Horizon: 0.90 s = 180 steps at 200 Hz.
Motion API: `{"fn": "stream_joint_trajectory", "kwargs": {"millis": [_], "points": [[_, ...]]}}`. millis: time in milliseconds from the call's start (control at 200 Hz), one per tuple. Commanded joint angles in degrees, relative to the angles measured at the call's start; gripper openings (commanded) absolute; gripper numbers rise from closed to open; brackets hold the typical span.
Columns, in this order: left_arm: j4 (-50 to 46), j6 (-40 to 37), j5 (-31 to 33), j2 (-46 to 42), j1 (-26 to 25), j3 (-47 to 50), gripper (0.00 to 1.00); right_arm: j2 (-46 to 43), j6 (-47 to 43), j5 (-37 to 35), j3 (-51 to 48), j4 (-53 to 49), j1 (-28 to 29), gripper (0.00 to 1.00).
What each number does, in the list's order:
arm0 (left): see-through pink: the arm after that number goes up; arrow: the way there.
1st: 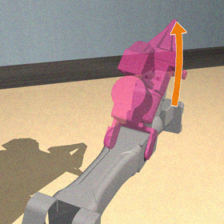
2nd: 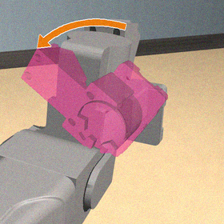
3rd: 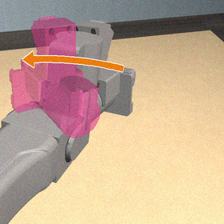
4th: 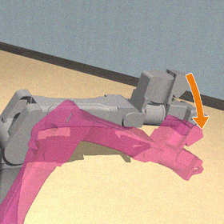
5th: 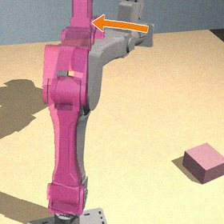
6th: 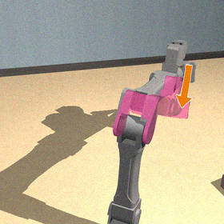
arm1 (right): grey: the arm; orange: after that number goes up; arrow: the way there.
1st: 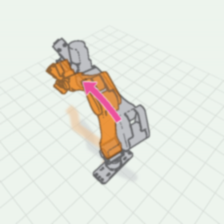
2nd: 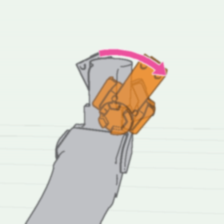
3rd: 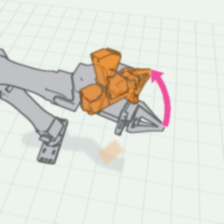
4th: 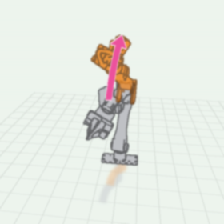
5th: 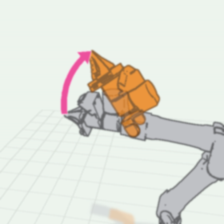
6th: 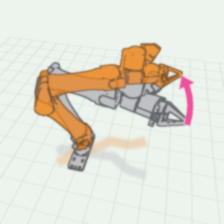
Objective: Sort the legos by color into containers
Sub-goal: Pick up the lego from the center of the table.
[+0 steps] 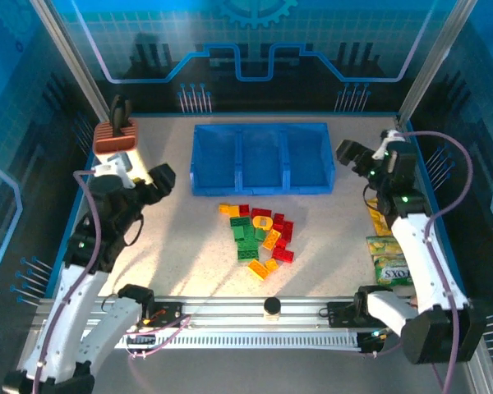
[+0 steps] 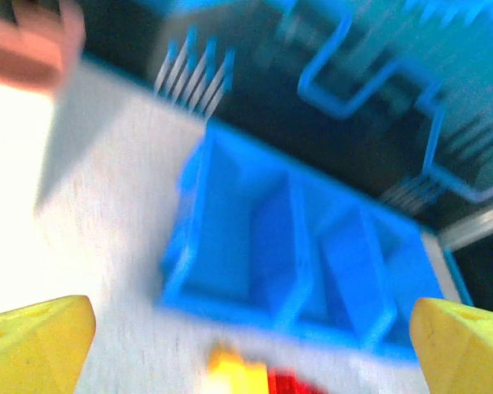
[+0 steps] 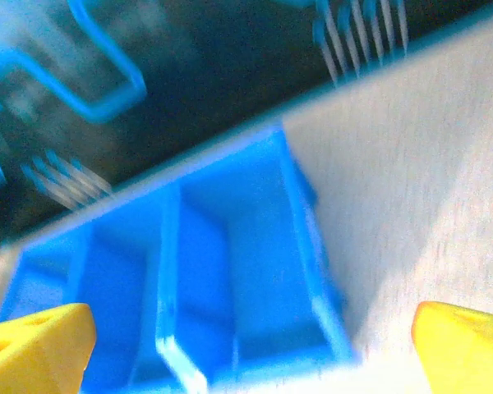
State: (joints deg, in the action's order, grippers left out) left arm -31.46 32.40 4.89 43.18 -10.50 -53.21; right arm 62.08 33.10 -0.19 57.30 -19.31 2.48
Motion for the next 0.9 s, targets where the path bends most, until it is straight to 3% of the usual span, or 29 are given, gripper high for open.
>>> {"fn": "stream_joint_trajectory", "kwargs": {"millis": [0, 115, 280, 415, 555, 895], "points": [[-19.2, 5.1, -5.1, 6.5, -5.3, -3.8, 0.99, 3.3, 3.9, -3.5, 6.8, -22.3, 5.9, 1.0], [-23.4, 2.7, 1.8, 8.2, -12.1, -5.5, 0.99, 6.9, -0.8, 6.1, 11.1, -27.2, 7.2, 1.0], [-17.3, 2.6, -0.2, 11.9, -17.3, 0.5, 0.92, 6.8, -3.1, -0.2, 9.5, -28.2, 16.5, 0.99], [-7.6, 4.3, 0.3, 15.9, -23.7, 7.4, 0.85, 4.1, -1.0, -2.8, 3.6, -25.3, 21.7, 0.91], [3.3, 6.8, -1.7, 21.2, -26.3, 11.9, 0.79, 1.1, 1.6, -3.4, -2.7, -21.0, 26.3, 0.82], [8.6, 11.8, 0.7, 36.1, -32.1, 6.4, 0.71, 0.6, 7.3, -7.5, -6.1, -22.8, 35.6, 0.76]]}}
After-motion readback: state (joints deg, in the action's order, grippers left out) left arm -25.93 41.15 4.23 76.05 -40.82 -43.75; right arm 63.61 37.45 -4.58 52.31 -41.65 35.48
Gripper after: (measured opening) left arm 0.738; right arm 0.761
